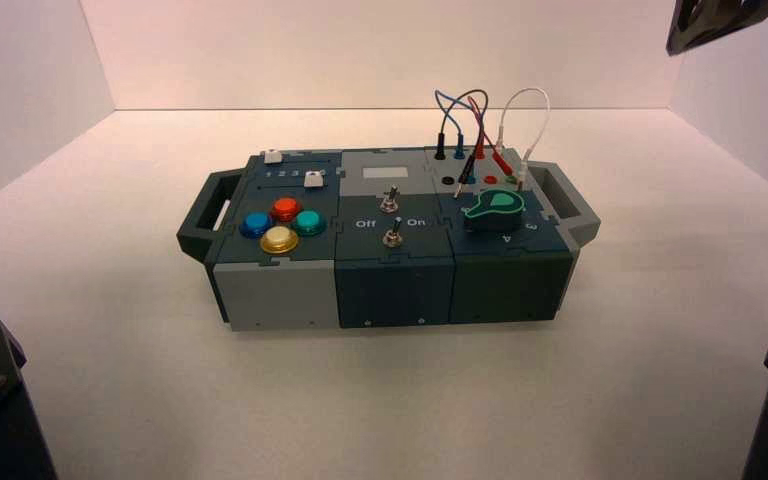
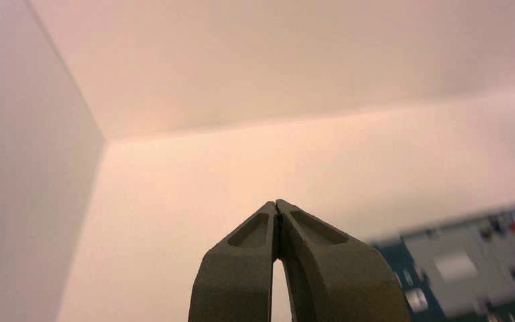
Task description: Move the box to the left.
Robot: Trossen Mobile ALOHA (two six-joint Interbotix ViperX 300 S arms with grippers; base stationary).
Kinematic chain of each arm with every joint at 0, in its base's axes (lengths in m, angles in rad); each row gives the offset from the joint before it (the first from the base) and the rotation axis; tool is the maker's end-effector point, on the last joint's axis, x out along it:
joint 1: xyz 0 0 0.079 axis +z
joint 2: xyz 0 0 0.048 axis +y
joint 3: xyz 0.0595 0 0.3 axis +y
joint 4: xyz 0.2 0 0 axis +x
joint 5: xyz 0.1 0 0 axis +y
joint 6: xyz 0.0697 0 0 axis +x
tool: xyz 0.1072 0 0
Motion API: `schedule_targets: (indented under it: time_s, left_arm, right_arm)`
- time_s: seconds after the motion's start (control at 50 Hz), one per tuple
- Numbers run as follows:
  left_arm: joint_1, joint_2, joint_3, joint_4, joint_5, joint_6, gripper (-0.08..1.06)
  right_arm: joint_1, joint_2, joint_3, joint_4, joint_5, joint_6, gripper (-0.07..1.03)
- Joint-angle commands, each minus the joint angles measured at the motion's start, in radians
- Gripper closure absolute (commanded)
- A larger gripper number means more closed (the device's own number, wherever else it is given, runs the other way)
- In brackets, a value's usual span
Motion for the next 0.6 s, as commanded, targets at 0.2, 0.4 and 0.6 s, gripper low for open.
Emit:
schedule_targets:
  time_s: [0.2, 0.4, 0.6]
  left_arm:
    - [-0.103, 0.017, -0.028, -0.006, 0.098, 0.0, 1.01]
    - [-0.109, 0.018, -0.014, -0.005, 0.107, -0.002, 1.01]
    - [-0.114, 0.029, -0.005, -0.005, 0.106, 0.0, 1.01]
  right_arm:
    - [-0.008, 0.127, -0.04, 0.005, 0.06, 0.003, 0.99]
    - [0.003, 0.244, -0.074, 0.051, 0.104, 0.0, 0.99]
    - [0.015, 0.337, -0.112, 0.092, 0.132, -0.006, 0.99]
